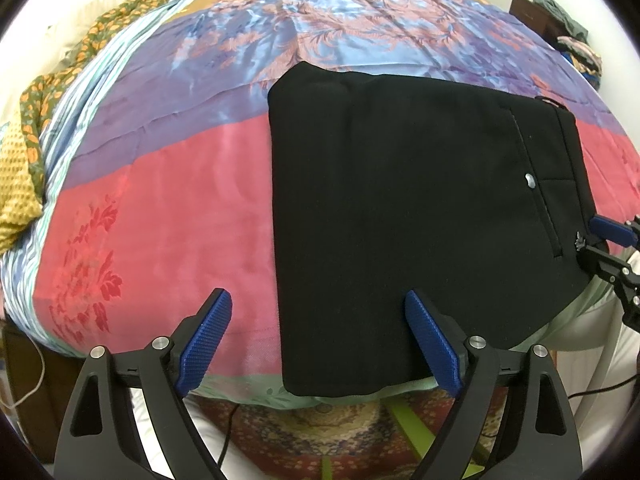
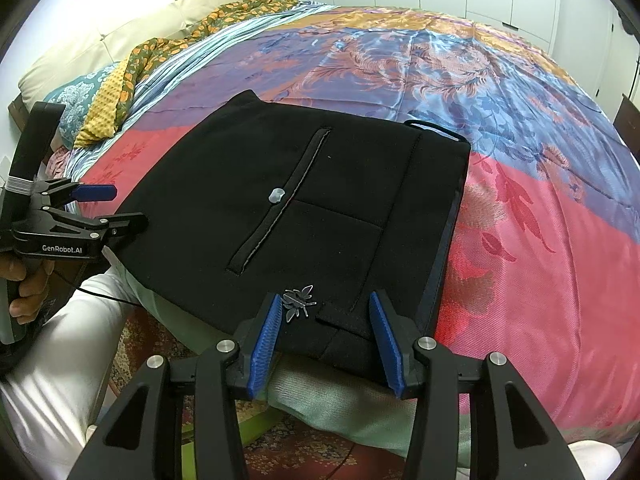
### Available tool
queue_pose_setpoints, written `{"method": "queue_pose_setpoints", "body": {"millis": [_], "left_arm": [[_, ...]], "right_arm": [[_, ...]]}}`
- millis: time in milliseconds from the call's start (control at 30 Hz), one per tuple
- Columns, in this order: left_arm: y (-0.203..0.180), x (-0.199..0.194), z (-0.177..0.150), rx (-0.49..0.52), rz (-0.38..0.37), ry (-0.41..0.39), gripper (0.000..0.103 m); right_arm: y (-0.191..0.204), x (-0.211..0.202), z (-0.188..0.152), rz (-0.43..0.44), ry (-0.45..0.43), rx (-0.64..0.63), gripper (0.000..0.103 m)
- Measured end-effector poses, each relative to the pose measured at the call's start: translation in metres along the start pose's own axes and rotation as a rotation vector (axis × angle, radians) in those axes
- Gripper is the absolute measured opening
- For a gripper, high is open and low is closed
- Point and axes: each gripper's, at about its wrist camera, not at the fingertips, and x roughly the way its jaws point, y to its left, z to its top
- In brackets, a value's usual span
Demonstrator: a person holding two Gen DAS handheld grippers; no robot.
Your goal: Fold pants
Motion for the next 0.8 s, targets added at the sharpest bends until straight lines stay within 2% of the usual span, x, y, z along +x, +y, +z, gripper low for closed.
{"method": "queue_pose_setpoints", "body": {"millis": [800], "left_arm": [[-0.0003,0.0026,-0.0032,-0.001,-0.001,0.004,0.093]], "right_arm": [[0.0009,-0.0004,-0.0004,0.0,0.001,0.002,0.05]]}}
